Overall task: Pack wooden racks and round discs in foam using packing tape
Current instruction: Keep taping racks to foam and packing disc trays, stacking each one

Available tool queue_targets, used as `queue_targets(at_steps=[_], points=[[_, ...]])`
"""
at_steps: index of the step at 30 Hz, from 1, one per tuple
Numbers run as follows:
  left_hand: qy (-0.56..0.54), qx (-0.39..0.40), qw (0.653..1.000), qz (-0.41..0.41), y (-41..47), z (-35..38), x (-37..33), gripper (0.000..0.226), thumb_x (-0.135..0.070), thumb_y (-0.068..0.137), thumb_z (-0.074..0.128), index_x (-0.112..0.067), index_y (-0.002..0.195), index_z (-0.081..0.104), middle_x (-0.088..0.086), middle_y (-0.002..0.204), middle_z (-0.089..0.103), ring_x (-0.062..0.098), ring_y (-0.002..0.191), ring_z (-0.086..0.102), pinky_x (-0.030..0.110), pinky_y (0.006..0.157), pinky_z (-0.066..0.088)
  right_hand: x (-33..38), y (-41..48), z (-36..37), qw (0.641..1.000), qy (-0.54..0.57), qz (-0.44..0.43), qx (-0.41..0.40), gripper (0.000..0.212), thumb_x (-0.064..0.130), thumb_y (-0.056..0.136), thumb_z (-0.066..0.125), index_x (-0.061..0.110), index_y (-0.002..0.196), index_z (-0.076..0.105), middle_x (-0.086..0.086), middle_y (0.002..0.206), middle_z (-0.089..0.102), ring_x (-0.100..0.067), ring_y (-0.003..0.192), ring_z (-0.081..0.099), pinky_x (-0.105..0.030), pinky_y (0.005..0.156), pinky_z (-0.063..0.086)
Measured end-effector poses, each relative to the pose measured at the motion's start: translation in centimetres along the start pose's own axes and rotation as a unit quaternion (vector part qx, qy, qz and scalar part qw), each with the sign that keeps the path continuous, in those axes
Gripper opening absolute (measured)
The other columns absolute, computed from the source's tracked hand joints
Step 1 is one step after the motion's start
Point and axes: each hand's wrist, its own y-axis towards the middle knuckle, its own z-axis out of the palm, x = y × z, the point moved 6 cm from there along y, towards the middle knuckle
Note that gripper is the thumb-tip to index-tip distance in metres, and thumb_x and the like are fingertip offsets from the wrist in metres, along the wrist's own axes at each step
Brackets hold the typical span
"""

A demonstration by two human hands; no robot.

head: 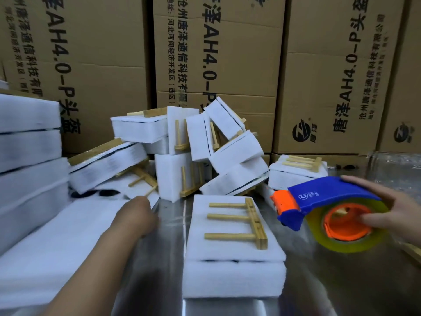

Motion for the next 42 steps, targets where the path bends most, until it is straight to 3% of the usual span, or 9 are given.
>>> queue_targets(at_steps=[6, 10, 18, 22, 25, 31, 36, 39, 42], points=[[0.092, 0.076, 0.993, 0.017, -1.5, 4.2, -1.4, 0.022, -0.024, 0.093, 0.053, -0.007, 0.106, 0.058, 0.006, 0.101, 0.059, 0.020, 0.097, 0.059, 0.023, 0.073, 0.043, -3.5, -1.5, 1.7, 0.999, 0.041, 0.029, 0.003, 0.092, 0.016, 0.054, 0.079, 0.052, 0.132, 0.046, 0.018, 0.120, 0.063, -0.016, 0.093, 0.070, -0.029, 0.068, 0.058], [0.126, 0.092, 0.987, 0.043, -3.2, 6.6, -3.3, 0.012, -0.019, 0.096, 0.041, -0.016, 0.092, 0.052, 0.002, 0.110, 0.057, 0.018, 0.088, 0.052, 0.026, 0.075, 0.041, -4.3, -2.0, 2.9, 0.997, 0.071, 0.029, -0.016, 0.089, -0.008, 0.064, 0.073, 0.055, 0.123, 0.053, 0.011, 0.110, 0.069, -0.022, 0.086, 0.071, -0.029, 0.064, 0.058], [0.181, 0.014, 0.974, 0.136, -4.2, 6.8, -4.4, 0.025, -0.028, 0.097, 0.037, -0.018, 0.117, 0.048, 0.001, 0.121, 0.050, 0.020, 0.109, 0.052, 0.029, 0.076, 0.042, -3.8, -2.5, 3.6, 0.994, 0.102, 0.023, -0.035, 0.090, -0.022, 0.070, 0.064, 0.056, 0.114, 0.059, 0.012, 0.111, 0.067, -0.019, 0.087, 0.071, -0.028, 0.064, 0.059], [0.221, -0.049, 0.965, 0.131, -4.1, 6.7, -4.5, 0.061, -0.037, 0.096, 0.040, -0.021, 0.146, 0.010, 0.006, 0.137, 0.033, 0.022, 0.119, 0.044, 0.032, 0.083, 0.043, -3.5, -2.7, 3.8, 0.993, 0.114, 0.025, -0.032, 0.090, -0.022, 0.070, 0.062, 0.057, 0.114, 0.059, 0.014, 0.105, 0.069, -0.022, 0.087, 0.071, -0.031, 0.065, 0.059], [0.278, -0.068, 0.949, 0.135, -4.0, 7.0, -4.5, 0.076, -0.039, 0.096, 0.039, -0.019, 0.149, -0.011, 0.008, 0.142, 0.030, 0.023, 0.123, 0.042, 0.031, 0.086, 0.040, -3.4, -2.9, 3.9, 0.992, 0.116, 0.031, -0.032, 0.089, -0.019, 0.072, 0.063, 0.059, 0.114, 0.058, 0.018, 0.103, 0.069, -0.022, 0.086, 0.071, -0.032, 0.067, 0.060], [0.258, -0.042, 0.948, 0.181, -4.1, 7.5, -4.4, 0.051, -0.043, 0.093, 0.039, -0.025, 0.138, 0.023, 0.001, 0.125, 0.045, 0.021, 0.118, 0.045, 0.031, 0.087, 0.037, -3.1, -3.2, 4.1, 0.990, 0.134, 0.040, -0.037, 0.087, -0.017, 0.073, 0.063, 0.060, 0.111, 0.058, 0.012, 0.108, 0.066, -0.019, 0.086, 0.070, -0.029, 0.063, 0.059], [0.246, 0.040, 0.955, 0.158, -2.5, 5.6, -3.9, 0.031, -0.017, 0.095, 0.042, -0.020, 0.125, 0.050, 0.003, 0.125, 0.052, 0.020, 0.111, 0.054, 0.031, 0.089, 0.046, -2.9, -3.2, 4.3, 0.987, 0.150, 0.043, -0.026, 0.085, -0.012, 0.070, 0.065, 0.060, 0.113, 0.057, 0.003, 0.116, 0.061, -0.020, 0.088, 0.070, -0.029, 0.062, 0.058], [0.181, -0.046, 0.973, 0.133, -2.6, 1.6, -6.0, 0.044, -0.005, 0.090, 0.044, -0.019, 0.131, 0.047, 0.006, 0.128, 0.053, 0.023, 0.114, 0.054, 0.030, 0.089, 0.045, -3.0, -3.1, 4.3, 0.987, 0.149, 0.045, -0.026, 0.086, -0.017, 0.073, 0.062, 0.059, 0.113, 0.058, 0.005, 0.114, 0.063, -0.021, 0.088, 0.070, -0.029, 0.063, 0.059], [0.009, -0.117, 0.965, 0.235, -4.9, -0.7, -11.9, 0.040, -0.021, 0.096, 0.040, -0.025, 0.135, 0.043, 0.005, 0.131, 0.055, 0.026, 0.115, 0.052, 0.032, 0.088, 0.041, -3.1, -2.9, 4.3, 0.987, 0.154, 0.048, -0.018, 0.086, -0.018, 0.073, 0.061, 0.058, 0.114, 0.058, 0.004, 0.114, 0.062, -0.022, 0.088, 0.070, -0.029, 0.062, 0.058]])
